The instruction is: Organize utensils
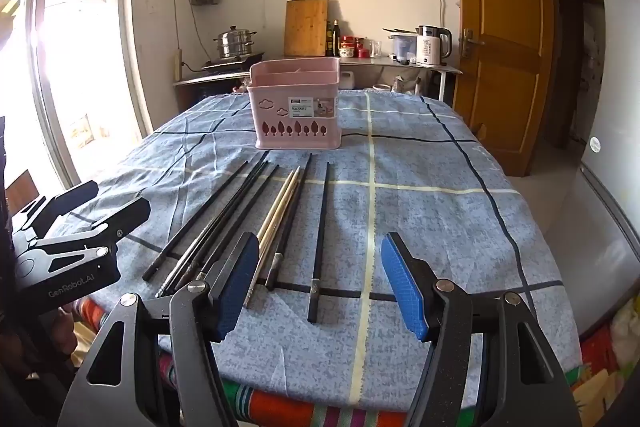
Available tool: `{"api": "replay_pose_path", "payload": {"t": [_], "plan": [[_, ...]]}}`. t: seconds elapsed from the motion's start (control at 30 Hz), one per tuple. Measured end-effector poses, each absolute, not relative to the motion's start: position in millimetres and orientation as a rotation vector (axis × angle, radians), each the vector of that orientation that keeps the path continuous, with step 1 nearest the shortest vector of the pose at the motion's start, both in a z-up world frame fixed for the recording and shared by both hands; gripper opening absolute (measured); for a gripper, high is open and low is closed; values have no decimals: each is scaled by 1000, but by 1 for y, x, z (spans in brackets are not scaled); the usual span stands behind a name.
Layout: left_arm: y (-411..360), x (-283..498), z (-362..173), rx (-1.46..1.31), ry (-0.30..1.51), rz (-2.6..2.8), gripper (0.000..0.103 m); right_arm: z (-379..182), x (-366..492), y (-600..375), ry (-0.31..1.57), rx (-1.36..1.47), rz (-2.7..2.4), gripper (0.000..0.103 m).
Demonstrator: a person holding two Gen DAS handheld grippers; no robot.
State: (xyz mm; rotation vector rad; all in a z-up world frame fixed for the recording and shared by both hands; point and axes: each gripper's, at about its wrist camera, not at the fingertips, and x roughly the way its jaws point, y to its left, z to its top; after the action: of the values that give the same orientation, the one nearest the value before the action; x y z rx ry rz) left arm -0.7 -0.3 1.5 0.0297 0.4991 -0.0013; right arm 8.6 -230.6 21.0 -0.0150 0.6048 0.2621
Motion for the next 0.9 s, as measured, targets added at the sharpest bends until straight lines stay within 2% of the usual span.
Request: {"api": "replay_pose_path", "payload": {"t": [0.9], "plan": [[-3, -15, 13, 14, 469, -7, 92, 27, 4, -230, 587, -23, 252, 64]]}}
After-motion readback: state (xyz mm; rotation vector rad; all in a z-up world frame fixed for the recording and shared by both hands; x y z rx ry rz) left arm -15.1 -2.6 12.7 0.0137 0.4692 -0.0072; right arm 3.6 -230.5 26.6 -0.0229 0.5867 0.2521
